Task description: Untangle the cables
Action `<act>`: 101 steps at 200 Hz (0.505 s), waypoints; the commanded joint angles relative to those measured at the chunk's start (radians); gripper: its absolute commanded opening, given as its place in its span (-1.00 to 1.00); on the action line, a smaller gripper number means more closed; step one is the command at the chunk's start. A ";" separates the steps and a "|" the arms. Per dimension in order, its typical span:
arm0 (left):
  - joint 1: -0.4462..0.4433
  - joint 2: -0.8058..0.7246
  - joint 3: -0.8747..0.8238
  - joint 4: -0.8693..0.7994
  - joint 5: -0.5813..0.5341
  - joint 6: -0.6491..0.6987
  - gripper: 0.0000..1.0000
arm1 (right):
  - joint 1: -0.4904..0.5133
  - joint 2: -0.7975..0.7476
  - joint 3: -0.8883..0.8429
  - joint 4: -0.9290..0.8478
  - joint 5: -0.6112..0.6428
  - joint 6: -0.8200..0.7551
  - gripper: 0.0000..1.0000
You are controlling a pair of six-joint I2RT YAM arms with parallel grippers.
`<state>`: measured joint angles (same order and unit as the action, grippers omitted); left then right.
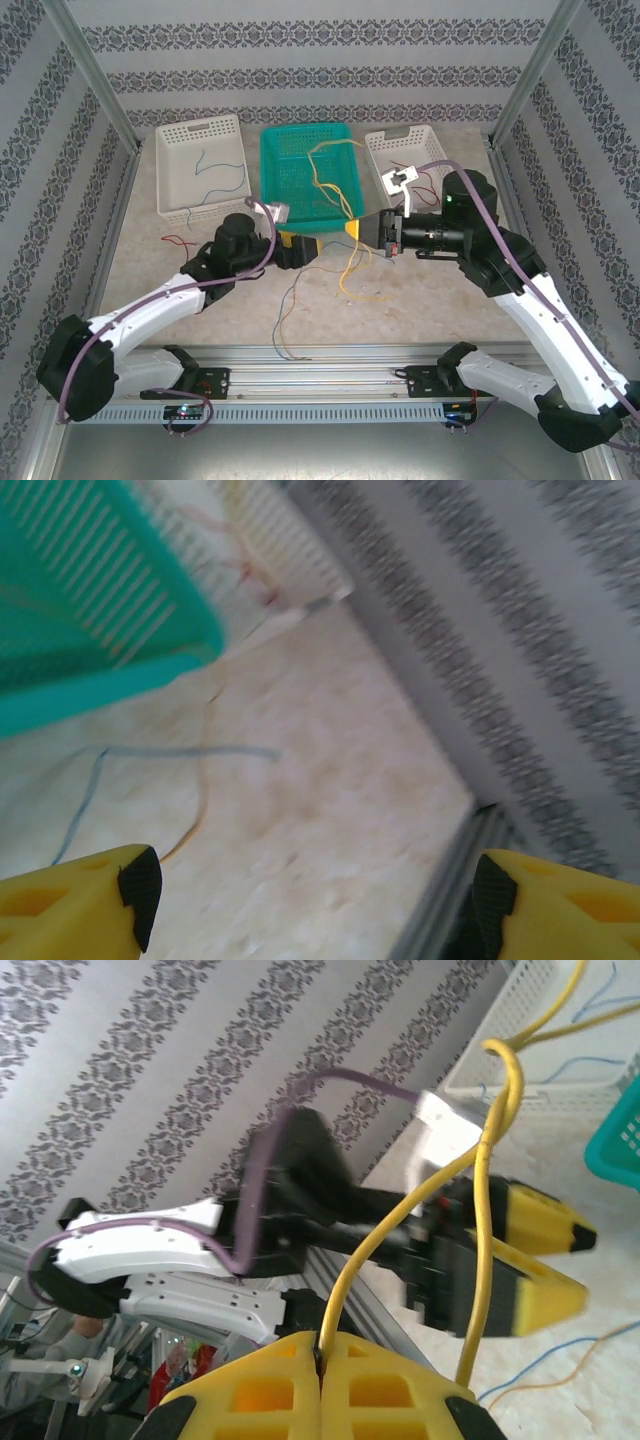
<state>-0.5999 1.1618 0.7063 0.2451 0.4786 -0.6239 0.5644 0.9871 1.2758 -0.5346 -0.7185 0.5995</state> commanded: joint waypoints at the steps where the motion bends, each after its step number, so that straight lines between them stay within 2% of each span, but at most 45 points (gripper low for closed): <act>1: 0.005 -0.031 0.026 0.114 0.112 -0.094 0.65 | -0.011 0.012 -0.030 0.065 0.019 -0.018 -1.00; 40: 0.003 -0.089 -0.038 0.237 0.183 -0.170 0.67 | -0.011 0.021 -0.059 0.091 0.025 -0.011 -1.00; 101: 0.003 -0.104 -0.197 0.659 0.232 -0.394 0.79 | -0.011 0.028 -0.067 0.096 0.039 -0.011 -1.00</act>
<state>-0.5999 1.0668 0.5449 0.6270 0.6720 -0.8871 0.5644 1.0130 1.2209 -0.4759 -0.6956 0.5991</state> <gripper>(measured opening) 0.881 0.045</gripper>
